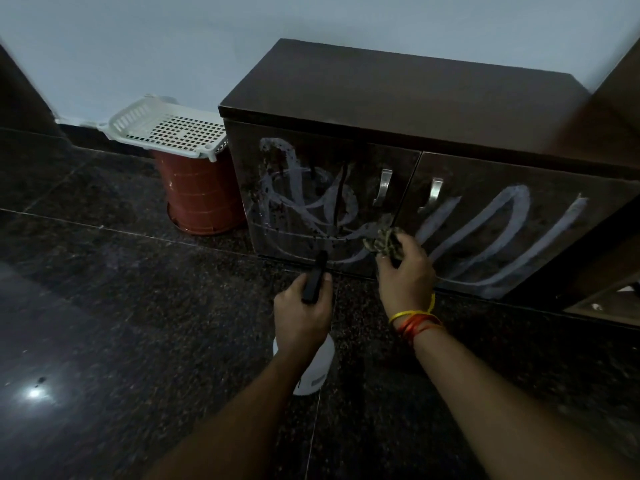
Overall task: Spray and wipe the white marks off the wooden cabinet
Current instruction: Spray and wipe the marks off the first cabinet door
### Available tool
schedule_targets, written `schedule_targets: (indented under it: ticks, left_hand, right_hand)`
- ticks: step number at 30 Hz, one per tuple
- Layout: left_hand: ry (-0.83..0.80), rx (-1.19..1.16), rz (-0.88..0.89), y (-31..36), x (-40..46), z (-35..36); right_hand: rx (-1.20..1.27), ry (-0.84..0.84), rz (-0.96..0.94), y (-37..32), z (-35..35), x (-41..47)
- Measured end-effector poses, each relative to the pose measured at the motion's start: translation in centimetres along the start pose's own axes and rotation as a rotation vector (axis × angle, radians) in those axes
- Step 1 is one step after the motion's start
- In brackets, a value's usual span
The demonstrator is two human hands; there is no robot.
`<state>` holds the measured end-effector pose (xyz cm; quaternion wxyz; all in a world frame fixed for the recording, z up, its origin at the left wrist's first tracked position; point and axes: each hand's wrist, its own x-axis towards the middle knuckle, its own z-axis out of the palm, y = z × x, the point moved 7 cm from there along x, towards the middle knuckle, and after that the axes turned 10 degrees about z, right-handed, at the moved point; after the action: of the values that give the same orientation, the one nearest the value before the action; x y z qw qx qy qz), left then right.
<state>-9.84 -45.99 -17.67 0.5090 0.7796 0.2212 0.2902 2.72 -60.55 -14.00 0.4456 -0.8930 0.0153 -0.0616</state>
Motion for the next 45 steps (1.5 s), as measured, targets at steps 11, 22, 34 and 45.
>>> schedule_targets:
  ticks: [11,22,34,45]
  left_hand:
    - [0.200,-0.058,-0.136,-3.2,1.1,-0.6]
    - [0.268,-0.100,-0.016,-2.2,6.3,-2.0]
    - [0.164,-0.120,0.163,-0.3,11.6,-4.2]
    - [0.219,-0.204,0.180,-1.8,12.0,-5.4]
  right_hand:
    - [0.818,-0.027,0.899,6.8,6.9,1.0]
    - [1.102,-0.257,1.052,1.7,11.6,4.2]
    - [1.089,-0.083,0.910,-3.3,12.2,3.0]
    - [1.003,0.088,0.559,-7.9,9.4,4.7]
